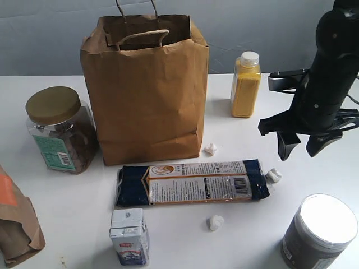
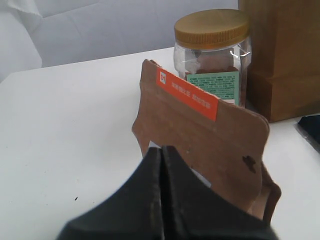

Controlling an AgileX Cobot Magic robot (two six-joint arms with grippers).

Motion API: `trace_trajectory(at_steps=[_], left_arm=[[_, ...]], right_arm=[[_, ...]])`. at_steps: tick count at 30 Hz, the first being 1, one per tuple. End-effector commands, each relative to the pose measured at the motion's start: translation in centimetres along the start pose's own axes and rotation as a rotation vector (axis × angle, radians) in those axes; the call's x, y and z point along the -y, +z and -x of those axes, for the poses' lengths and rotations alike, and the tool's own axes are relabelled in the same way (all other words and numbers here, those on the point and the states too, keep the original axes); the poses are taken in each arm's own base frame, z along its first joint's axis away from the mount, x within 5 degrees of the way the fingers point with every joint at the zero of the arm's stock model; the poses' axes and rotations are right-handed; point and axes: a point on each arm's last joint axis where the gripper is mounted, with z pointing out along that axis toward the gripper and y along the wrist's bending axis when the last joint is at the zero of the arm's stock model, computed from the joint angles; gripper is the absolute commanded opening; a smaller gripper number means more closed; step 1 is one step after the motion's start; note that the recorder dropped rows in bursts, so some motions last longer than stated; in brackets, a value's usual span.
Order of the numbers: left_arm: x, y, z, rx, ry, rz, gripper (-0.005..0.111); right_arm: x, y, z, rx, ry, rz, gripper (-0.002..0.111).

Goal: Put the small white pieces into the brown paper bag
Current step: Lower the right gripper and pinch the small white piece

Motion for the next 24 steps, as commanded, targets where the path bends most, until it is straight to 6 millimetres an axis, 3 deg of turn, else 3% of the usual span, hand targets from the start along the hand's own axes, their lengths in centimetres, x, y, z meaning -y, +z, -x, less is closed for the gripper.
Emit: trace_trajectory(at_steps=[1,18,24], left_arm=[[0.1,0.0,0.0,0.008,-0.008,-0.009,0.000],[0.1,0.0,0.0,0.008,-0.008,-0.009,0.000],[0.1,0.0,0.0,0.008,-0.008,-0.009,0.000]], right_arm=[[0.1,1.0,0.9,0.035,-0.003,0.013,0.053],[-0.2,6.5,2.2,-0.042,-0.009,0.038,0.048],[-0.2,7.3,2.3,-0.056,-0.012,0.039,0.043]])
